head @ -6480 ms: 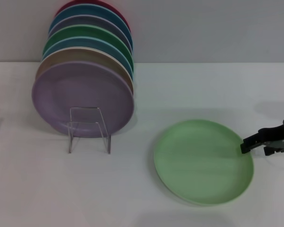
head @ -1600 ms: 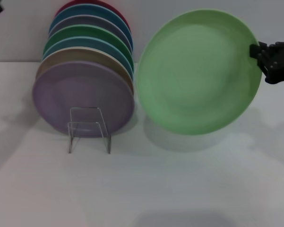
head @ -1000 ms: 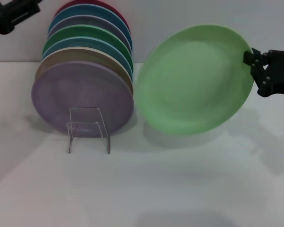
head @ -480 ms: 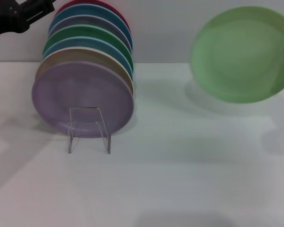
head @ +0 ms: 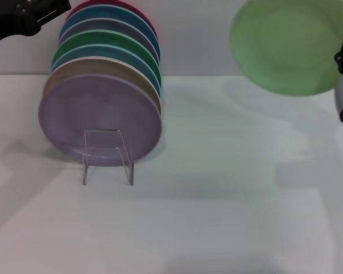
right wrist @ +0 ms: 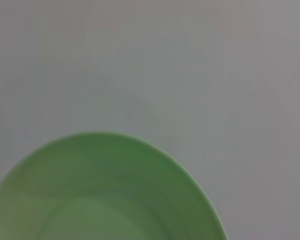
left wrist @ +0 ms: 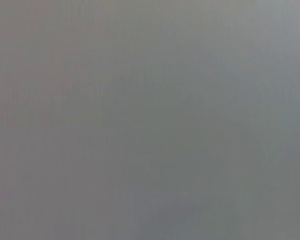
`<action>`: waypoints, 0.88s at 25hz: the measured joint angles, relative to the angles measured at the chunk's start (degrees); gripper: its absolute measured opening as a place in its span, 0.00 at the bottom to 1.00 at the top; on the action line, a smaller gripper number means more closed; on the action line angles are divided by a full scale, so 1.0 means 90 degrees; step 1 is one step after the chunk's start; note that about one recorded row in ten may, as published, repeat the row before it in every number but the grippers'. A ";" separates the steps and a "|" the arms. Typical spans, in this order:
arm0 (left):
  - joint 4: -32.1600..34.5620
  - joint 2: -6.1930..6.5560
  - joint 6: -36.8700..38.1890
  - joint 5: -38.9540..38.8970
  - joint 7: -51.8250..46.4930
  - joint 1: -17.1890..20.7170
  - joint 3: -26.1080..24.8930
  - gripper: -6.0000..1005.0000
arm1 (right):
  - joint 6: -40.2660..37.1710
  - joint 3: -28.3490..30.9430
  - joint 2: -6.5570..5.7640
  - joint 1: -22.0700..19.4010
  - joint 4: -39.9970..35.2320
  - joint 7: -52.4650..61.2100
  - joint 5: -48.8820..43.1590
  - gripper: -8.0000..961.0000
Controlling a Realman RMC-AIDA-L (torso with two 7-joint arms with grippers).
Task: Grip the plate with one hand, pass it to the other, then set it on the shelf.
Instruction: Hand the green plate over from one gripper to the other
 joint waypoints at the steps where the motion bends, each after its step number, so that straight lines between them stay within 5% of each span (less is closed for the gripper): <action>1: 0.0011 -0.0004 0.0000 0.0000 0.0006 -0.0011 0.0000 0.78 | -0.0343 -0.0162 -0.0002 0.0061 -0.0104 0.0219 -0.0226 0.03; 8: 0.0051 -0.0084 0.0001 0.0000 0.0166 -0.0109 0.0019 0.77 | -0.1888 -0.0947 -0.0023 0.0191 -0.0960 0.2837 -0.2191 0.02; 10: 0.0047 -0.0085 0.0002 0.0000 0.0263 -0.0164 0.0077 0.77 | -0.2482 -0.1137 -0.0020 0.0148 -0.1498 0.4454 -0.3122 0.02; 22: -0.0235 0.0109 -0.0575 -0.0001 0.0847 -0.0463 0.0352 0.74 | -0.2751 -0.1306 -0.0055 0.0500 -0.3284 0.7673 -0.4195 0.03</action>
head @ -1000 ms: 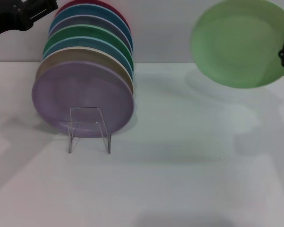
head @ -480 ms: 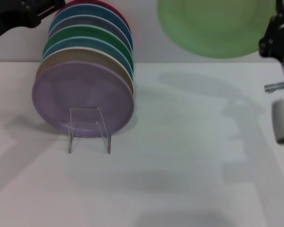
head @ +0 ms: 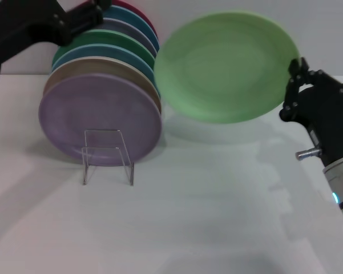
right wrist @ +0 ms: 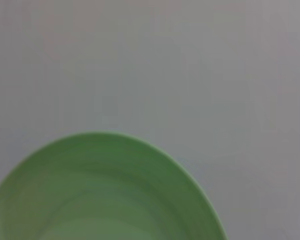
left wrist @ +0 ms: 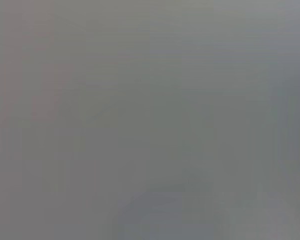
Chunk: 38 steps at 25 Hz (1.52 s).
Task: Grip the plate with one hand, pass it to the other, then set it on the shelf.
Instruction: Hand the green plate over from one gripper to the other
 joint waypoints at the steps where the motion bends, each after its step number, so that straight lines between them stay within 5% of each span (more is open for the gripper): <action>1: -0.0088 0.0055 -0.0184 0.0000 0.0052 -0.0063 0.0065 0.74 | -0.0003 -0.0002 0.0003 0.0029 -0.0079 0.0093 -0.0077 0.03; 10: -0.1154 0.0322 -0.2230 -0.0016 0.0714 -0.0675 0.0607 0.72 | 0.0059 -0.0068 0.0000 0.0111 -0.0125 0.0205 -0.0226 0.03; 14: -0.1805 0.0050 -0.3758 -0.0049 0.1468 -0.0845 0.0627 0.71 | 0.0092 -0.0062 -0.0008 0.0115 -0.0155 0.0243 -0.0229 0.03; 17: -0.2069 -0.0685 -0.5001 -0.0292 0.2640 -0.0776 0.0240 0.70 | 0.0123 -0.0046 -0.0013 0.0120 -0.0174 0.0255 -0.0231 0.02; 18: -0.2115 -0.1333 -0.5770 -0.0813 0.3883 -0.0618 -0.0249 0.70 | 0.0130 -0.0037 -0.0013 0.0119 -0.0183 0.0258 -0.0233 0.02; 19: -0.2115 -0.1333 -0.5770 -0.0813 0.3883 -0.0618 -0.0249 0.70 | 0.0130 -0.0037 -0.0013 0.0119 -0.0183 0.0258 -0.0233 0.02; 22: -0.2126 -0.2636 -0.6867 -0.2047 0.6417 -0.0216 -0.1451 0.69 | 0.0128 -0.0031 -0.0013 0.0114 -0.0229 0.0264 -0.0234 0.02; 23: -0.2129 -0.3577 -0.7603 -0.2749 0.8198 0.0052 -0.2367 0.69 | 0.0109 -0.0039 -0.0006 0.0109 -0.0274 0.0271 -0.0235 0.02; 24: -0.2129 -0.3577 -0.7603 -0.2749 0.8198 0.0052 -0.2367 0.69 | 0.0096 -0.0048 -0.0006 0.0109 -0.0292 0.0277 -0.0235 0.03; 26: -0.2114 -0.3981 -0.7944 -0.3092 0.9264 0.0129 -0.2796 0.68 | 0.0086 -0.0056 -0.0005 0.0107 -0.0307 0.0293 -0.0237 0.03; 27: -0.2092 -0.4060 -0.8004 -0.3235 0.9650 0.0113 -0.2885 0.68 | 0.0078 -0.0058 -0.0006 0.0099 -0.0319 0.0321 -0.0241 0.03; 38: -0.1899 -0.3987 -0.7989 -0.3364 0.9614 -0.0019 -0.2735 0.66 | -0.0216 -0.0138 0.0011 -0.0020 -0.0399 0.0694 -0.0824 0.04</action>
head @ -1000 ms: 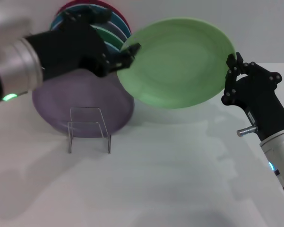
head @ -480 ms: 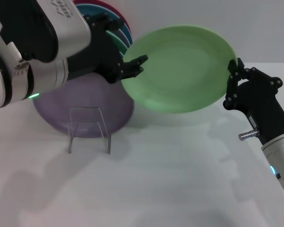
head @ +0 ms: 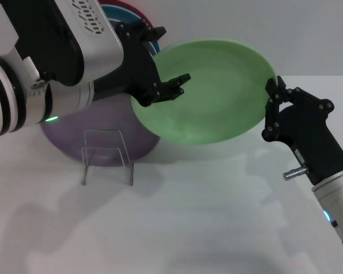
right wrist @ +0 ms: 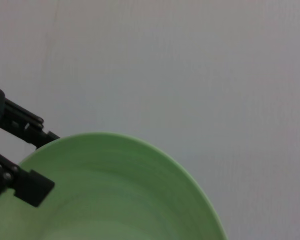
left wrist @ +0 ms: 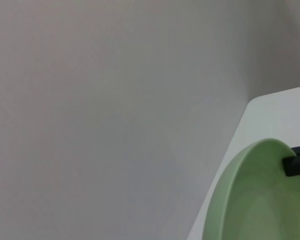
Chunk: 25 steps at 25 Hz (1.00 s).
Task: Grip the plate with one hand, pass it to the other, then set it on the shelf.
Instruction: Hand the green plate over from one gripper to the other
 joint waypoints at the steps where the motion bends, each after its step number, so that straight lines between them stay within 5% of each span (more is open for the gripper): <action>1: 0.0000 0.0000 0.0000 0.0000 0.0000 0.0000 0.0000 0.65 | 0.0000 0.0000 0.0000 0.0000 0.0000 0.0000 0.0000 0.04; 25: 0.0021 0.0044 0.0096 0.0029 -0.0297 -0.0001 0.0080 0.55 | -0.0195 -0.0108 -0.0023 -0.0027 -0.0112 0.0237 -0.0066 0.08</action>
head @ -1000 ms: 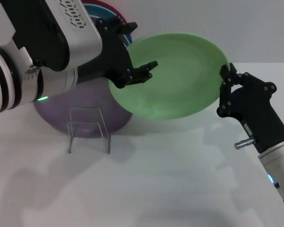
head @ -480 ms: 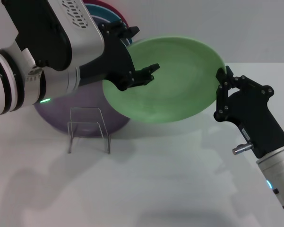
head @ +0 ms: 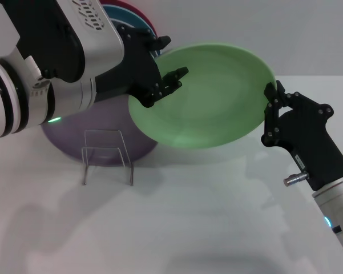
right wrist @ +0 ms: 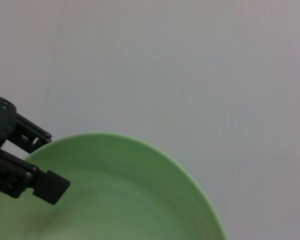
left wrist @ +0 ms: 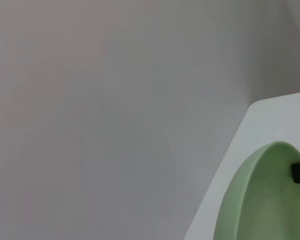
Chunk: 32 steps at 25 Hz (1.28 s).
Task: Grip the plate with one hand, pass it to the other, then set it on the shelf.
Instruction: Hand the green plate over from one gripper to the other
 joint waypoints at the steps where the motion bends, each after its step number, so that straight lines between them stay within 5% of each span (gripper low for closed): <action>1: 0.0000 0.0000 0.0000 0.0000 0.0000 0.0000 0.0000 0.55 | 0.0000 0.0000 0.0000 0.0000 0.0000 0.0000 0.0000 0.08; 10: -0.0023 -0.0002 0.0000 -0.0004 0.0055 -0.0002 0.0010 0.43 | 0.0002 0.0012 -0.0012 0.0019 -0.0004 0.0003 0.0000 0.10; 22: 0.0091 -0.0004 0.0425 0.0383 0.0338 0.0008 0.0393 0.15 | -0.0076 0.0009 -0.0014 0.0000 -0.0029 -0.0015 0.0002 0.12; 24: 0.0091 -0.0006 0.0594 0.0493 0.0344 0.0043 0.0507 0.09 | -0.0433 -0.0031 0.0014 -0.0022 -0.0179 -0.0048 -0.0022 0.12; 32: 0.0017 0.0010 0.0872 0.0643 0.0393 0.0141 0.0668 0.09 | -0.2775 -0.0552 0.0058 -0.0028 -0.1301 -0.0007 -0.0225 0.13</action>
